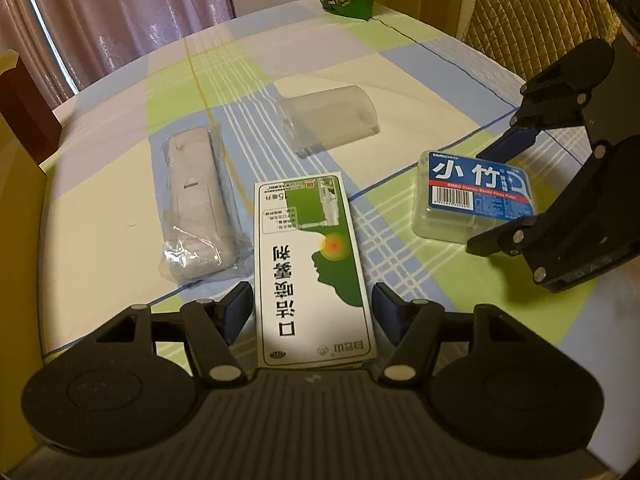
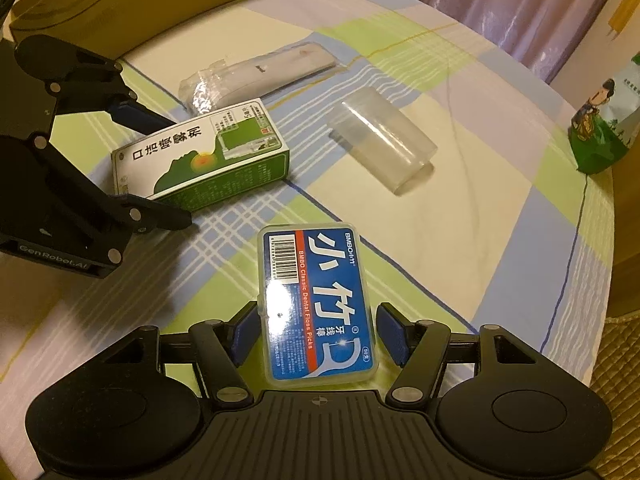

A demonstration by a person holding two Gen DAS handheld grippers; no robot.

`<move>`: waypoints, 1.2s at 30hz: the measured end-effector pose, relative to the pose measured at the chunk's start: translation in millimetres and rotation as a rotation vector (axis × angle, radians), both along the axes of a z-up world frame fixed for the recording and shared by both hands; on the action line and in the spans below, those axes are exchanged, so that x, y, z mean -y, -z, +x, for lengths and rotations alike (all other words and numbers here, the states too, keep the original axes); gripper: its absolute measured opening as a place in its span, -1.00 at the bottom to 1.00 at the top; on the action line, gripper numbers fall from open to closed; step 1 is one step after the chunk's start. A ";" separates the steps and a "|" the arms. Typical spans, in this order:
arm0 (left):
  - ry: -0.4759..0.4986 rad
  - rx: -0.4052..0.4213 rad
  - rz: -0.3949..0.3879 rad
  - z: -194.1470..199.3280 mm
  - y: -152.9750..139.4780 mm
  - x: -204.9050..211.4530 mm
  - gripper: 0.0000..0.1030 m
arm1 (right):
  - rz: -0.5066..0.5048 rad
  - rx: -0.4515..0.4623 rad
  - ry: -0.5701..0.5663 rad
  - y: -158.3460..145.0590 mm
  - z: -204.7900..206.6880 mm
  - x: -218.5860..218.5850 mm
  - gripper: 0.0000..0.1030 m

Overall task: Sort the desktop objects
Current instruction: 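Lift the medicine box and toothpick case and carry them over the cardboard box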

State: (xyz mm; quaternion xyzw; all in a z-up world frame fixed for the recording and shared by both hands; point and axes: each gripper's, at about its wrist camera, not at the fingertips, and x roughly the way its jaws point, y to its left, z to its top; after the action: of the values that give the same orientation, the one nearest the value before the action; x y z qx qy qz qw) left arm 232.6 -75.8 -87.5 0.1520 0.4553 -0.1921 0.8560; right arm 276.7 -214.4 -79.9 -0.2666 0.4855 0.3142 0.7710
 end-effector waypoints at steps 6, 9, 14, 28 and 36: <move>0.005 0.006 0.001 5.4 0.9 2.6 0.16 | 0.020 -0.015 0.024 -0.7 0.4 0.4 0.23; 0.010 0.005 0.003 7.0 1.3 3.2 0.03 | 0.024 -0.016 0.035 -0.8 -0.6 0.2 0.22; 0.024 0.004 -0.002 3.9 -0.3 0.6 0.00 | 0.026 -0.014 0.061 -2.3 -2.7 0.0 0.12; -0.009 0.082 -0.036 -25.3 -47.0 -34.0 -0.02 | 0.128 0.062 0.102 -48.9 -17.8 -11.6 0.12; -0.066 0.151 -0.055 -44.1 -82.9 -64.0 -0.02 | 0.168 0.117 0.048 -78.0 -25.1 -43.8 0.12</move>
State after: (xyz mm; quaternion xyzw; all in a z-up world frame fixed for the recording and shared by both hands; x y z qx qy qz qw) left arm 188.5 -11.8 -4.6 0.1272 0.3888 -0.1642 0.8976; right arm 251.6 -170.6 -2.0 -0.2074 0.4180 0.3193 0.8248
